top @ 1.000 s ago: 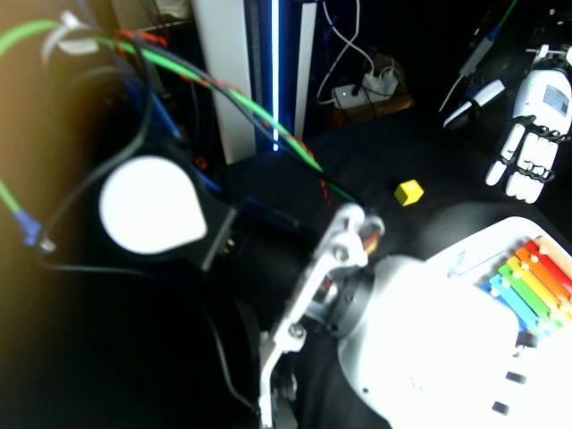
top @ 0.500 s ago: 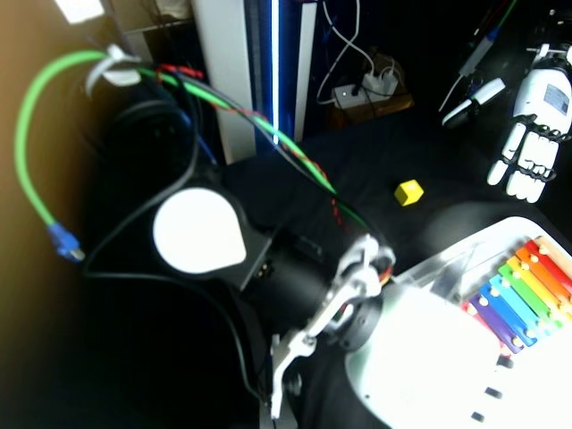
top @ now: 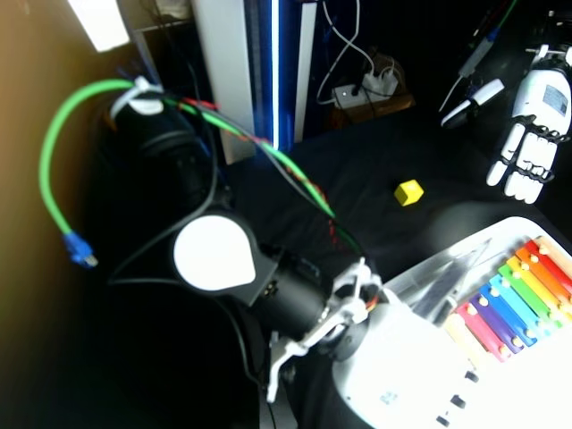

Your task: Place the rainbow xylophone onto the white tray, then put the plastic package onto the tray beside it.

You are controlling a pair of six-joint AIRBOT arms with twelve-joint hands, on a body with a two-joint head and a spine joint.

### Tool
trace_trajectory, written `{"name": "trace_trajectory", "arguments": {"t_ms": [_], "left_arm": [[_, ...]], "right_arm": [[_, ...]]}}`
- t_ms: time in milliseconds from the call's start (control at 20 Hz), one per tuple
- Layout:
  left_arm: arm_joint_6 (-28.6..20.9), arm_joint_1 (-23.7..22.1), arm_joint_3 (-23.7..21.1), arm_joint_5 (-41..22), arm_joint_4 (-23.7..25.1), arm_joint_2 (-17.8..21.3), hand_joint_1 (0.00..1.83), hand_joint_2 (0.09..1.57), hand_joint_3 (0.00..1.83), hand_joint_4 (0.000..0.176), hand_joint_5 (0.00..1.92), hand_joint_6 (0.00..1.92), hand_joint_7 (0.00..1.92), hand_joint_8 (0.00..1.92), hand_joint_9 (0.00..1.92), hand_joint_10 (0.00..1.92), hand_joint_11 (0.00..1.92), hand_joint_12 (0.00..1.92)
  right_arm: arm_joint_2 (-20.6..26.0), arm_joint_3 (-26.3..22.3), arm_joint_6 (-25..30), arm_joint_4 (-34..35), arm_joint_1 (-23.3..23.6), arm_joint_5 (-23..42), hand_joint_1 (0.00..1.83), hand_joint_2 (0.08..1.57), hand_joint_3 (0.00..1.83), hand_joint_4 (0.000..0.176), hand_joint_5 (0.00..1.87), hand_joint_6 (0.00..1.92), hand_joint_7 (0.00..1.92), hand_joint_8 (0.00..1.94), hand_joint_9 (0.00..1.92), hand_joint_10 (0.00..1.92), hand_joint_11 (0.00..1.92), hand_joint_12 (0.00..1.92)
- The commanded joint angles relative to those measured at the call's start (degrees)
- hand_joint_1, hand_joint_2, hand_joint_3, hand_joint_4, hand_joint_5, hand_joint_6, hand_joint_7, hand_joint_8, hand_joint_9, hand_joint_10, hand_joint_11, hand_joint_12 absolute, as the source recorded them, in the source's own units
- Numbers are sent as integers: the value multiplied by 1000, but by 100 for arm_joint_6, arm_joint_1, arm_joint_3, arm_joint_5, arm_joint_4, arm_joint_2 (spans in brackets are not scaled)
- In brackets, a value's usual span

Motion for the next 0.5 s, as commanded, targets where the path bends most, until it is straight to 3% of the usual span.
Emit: {"name": "trace_trajectory", "arguments": {"t_ms": [0, 100, 150, 200, 250, 300, 350, 400, 450], "left_arm": [[-4, -36, 23, -541, -205, -29, 787, 765, 0, 93, 0, 0, 12, 1, 18, 2, 51, 14], [-4, -28, 23, -546, -213, -34, 799, 766, 1, 94, 0, 0, 1, 0, 3, 0, 21, 2], [-4, -21, 23, -550, -219, -37, 803, 765, 0, 86, 0, 0, 1, 0, 7, 3, 24, 5], [-4, -14, 24, -554, -223, -41, 813, 767, 1, 82, 0, 0, 8, 3, 11, 4, 26, 5], [-4, -13, 25, -556, -225, -47, 809, 761, 0, 83, 0, 0, 12, 5, 15, 5, 32, 8], [-4, -11, 26, -559, -226, -53, 817, 762, 0, 85, 0, 0, 14, 5, 13, 4, 27, 5], [-4, -9, 26, -562, -228, -58, 809, 761, 0, 93, 0, 0, 17, 5, 17, 5, 31, 7], [-4, -5, 26, -563, -228, -60, 806, 759, 0, 91, 0, 0, 19, 5, 19, 6, 38, 9], [-4, 7, 27, -565, -237, -67, 792, 751, 0, 75, 0, 0, 37, 12, 44, 14, 65, 20]], "right_arm": [[5, 35, 59, 302, 62, 280, 1053, 985, 0, 0, 609, 5, 655, 30, 673, 69, 374, 900], [6, 37, 61, 300, 58, 280, 1066, 936, 0, 0, 398, 0, 408, 0, 425, 2, 186, 710], [6, 36, 61, 299, 58, 280, 1075, 896, 0, 22, 354, 0, 377, 1, 396, 3, 176, 700], [5, 36, 61, 298, 57, 280, 977, 852, 0, 90, 251, 0, 326, 0, 403, 2, 172, 921], [5, 36, 61, 296, 57, 280, 974, 819, 0, 120, 204, 0, 282, 0, 345, 0, 57, 982], [5, 36, 61, 295, 57, 280, 960, 776, 0, 165, 106, 0, 149, 4, 153, 2, 11, 663], [9, 34, 61, 294, 57, 282, 974, 755, 0, 174, 46, 0, 71, 2, 68, 2, 1, 464], [14, 28, 60, 290, 57, 283, 935, 722, 0, 176, 8, 0, 13, 0, 13, 0, 0, 424], [32, 11, 60, 285, 57, 290, 884, 687, 0, 176, 1, 0, 2, 0, 2, 0, 0, 514]]}}
